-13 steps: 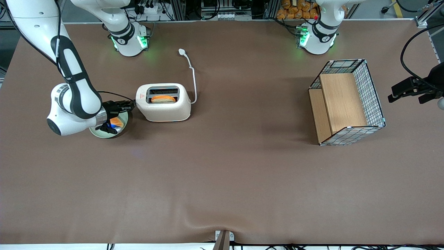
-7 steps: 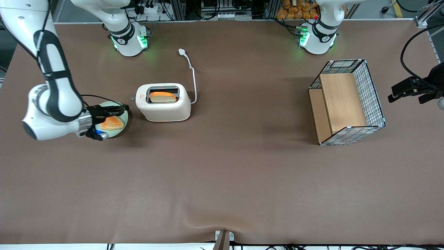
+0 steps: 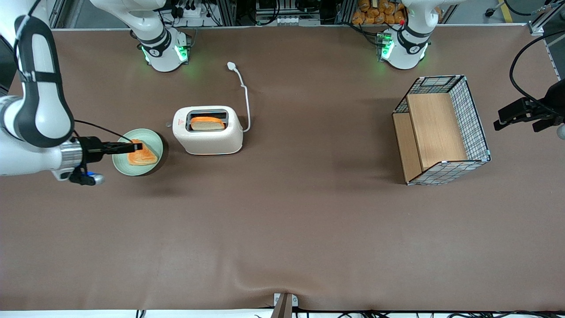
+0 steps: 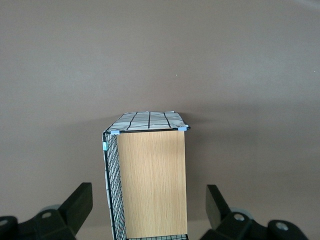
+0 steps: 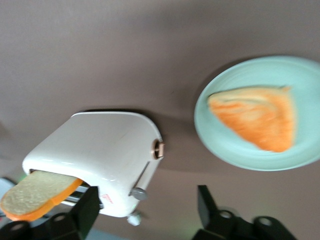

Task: Press toaster button with right arm
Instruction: 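Lift the right gripper off the lever and pull it back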

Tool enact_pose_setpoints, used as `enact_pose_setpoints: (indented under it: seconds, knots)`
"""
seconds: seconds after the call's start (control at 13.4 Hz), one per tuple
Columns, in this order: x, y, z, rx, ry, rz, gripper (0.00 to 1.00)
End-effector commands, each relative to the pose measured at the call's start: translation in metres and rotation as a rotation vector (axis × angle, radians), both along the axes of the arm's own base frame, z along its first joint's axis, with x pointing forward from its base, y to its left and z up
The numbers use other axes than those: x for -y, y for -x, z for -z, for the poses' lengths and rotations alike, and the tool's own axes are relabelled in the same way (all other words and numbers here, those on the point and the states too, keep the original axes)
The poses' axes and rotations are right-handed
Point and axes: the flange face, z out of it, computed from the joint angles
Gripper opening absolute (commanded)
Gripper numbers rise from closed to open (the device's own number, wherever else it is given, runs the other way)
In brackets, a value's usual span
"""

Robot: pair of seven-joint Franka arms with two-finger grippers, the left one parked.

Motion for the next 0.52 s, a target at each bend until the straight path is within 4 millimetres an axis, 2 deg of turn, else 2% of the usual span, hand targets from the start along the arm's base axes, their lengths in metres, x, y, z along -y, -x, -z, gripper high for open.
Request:
enact_pose_setpoints:
  seconds: [0.0,0.22,0.45]
  knots:
    - [-0.003,-0.004,-0.062,0.115,0.125,-0.095,1.0]
    - [-0.002,-0.002,-0.11,0.242,0.246,-0.146,1.0]
    - [0.011,0.01,-0.158,0.338,0.309,-0.15,1.0]
